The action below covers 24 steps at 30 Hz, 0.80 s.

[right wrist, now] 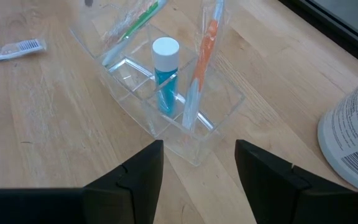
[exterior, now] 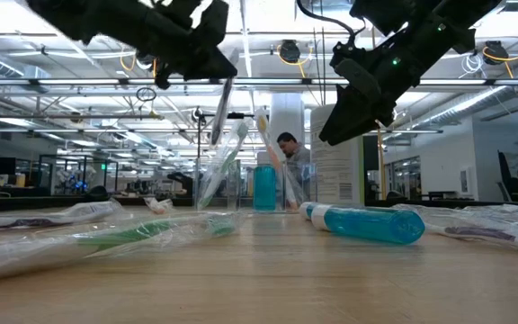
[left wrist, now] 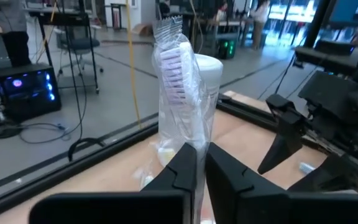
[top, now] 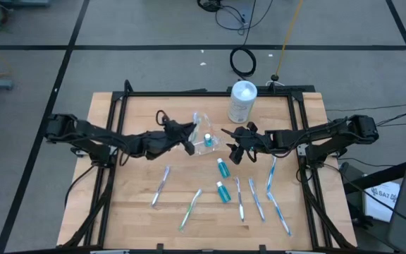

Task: Pick & Place toothbrushing station
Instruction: Put the left purple toothbrush into the transparent organizer

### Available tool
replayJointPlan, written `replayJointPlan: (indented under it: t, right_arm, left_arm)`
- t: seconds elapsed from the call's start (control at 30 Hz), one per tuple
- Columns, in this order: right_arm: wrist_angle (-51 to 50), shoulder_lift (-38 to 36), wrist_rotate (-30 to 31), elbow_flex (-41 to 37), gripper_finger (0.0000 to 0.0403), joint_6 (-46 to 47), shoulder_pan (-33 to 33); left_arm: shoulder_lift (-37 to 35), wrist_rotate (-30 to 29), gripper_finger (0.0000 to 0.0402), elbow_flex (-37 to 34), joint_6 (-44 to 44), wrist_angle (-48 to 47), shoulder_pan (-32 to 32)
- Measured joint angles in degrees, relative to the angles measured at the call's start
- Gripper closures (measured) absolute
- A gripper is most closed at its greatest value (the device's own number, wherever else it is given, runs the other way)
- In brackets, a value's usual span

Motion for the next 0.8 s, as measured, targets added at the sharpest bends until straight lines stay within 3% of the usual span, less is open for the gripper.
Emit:
replayJointPlan:
  t: [0.2,0.4,0.57,0.8]
  right_arm:
    - [0.24,0.0,0.02,0.0,0.0209,0.0,0.0]
    - [0.25,0.0,0.02,0.0,0.0209,0.0,-0.01]
    - [0.26,-0.02,0.02,0.02,0.0209,0.0,0.0]
    - [0.24,-0.02,0.02,0.01,0.0209,0.0,-0.01]
  left_arm:
    - [0.01,-0.96,0.0395,-6.32,1.45,10.71,0.01]
    - [0.21,-1.0,0.0378,-8.88,3.99,16.08,0.01]
    - [4.36,-0.61,0.0395,-8.84,7.66,22.88,-0.17]
    - [12.28,-2.32,0.038,-8.84,6.9,30.09,-0.2]
